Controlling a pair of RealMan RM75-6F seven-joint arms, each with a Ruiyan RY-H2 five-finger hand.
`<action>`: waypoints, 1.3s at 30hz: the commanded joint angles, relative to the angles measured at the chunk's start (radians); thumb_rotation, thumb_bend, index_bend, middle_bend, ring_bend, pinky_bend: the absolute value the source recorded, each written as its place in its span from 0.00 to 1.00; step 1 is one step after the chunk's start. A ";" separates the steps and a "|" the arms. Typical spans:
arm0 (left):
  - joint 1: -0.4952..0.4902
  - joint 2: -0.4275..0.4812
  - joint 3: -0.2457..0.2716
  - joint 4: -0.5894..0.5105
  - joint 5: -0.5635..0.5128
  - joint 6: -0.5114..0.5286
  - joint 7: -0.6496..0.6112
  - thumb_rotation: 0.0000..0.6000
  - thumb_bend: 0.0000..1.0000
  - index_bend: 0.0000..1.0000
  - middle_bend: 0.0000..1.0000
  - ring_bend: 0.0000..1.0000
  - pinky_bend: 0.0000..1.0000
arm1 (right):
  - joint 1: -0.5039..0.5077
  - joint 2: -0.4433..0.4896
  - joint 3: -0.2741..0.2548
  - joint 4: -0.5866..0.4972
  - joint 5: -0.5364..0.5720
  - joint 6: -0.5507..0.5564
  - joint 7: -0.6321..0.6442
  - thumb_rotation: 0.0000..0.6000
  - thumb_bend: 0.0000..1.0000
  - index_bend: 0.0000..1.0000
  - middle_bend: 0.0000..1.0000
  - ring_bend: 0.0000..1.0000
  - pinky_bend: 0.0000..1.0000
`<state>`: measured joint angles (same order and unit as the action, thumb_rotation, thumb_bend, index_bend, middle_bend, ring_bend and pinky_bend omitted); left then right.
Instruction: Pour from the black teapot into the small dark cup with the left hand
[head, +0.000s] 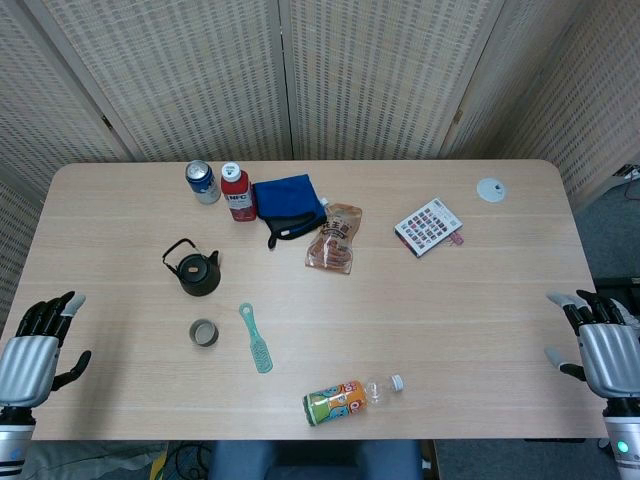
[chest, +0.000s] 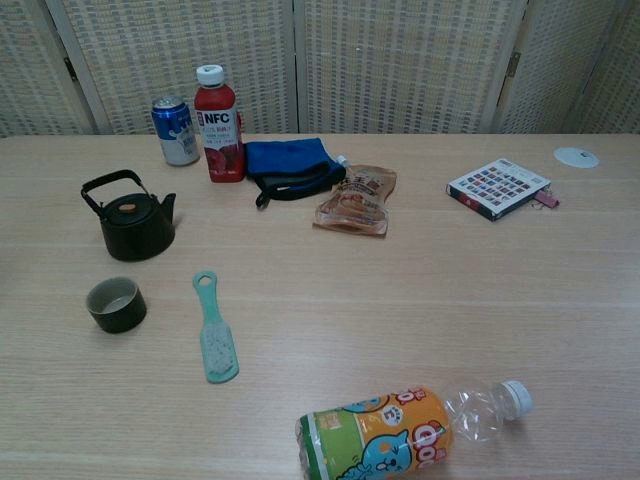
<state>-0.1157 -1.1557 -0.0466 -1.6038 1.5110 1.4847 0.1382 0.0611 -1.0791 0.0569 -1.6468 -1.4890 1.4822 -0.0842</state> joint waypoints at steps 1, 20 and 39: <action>-0.001 0.000 0.000 -0.001 0.001 0.000 0.001 1.00 0.34 0.08 0.06 0.10 0.07 | -0.003 0.000 0.001 0.002 -0.003 0.006 0.003 1.00 0.13 0.23 0.28 0.15 0.17; -0.053 0.034 -0.015 -0.011 0.014 -0.058 -0.047 1.00 0.33 0.09 0.06 0.12 0.07 | -0.025 -0.004 0.019 0.017 -0.012 0.069 0.024 1.00 0.14 0.23 0.28 0.16 0.17; -0.288 0.037 -0.116 0.006 -0.113 -0.372 -0.143 1.00 0.17 0.14 0.10 0.16 0.07 | -0.032 0.006 0.023 -0.003 -0.021 0.084 0.013 1.00 0.15 0.24 0.29 0.16 0.17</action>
<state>-0.3788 -1.1176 -0.1483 -1.6028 1.4223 1.1430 0.0090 0.0297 -1.0733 0.0799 -1.6494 -1.5097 1.5663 -0.0712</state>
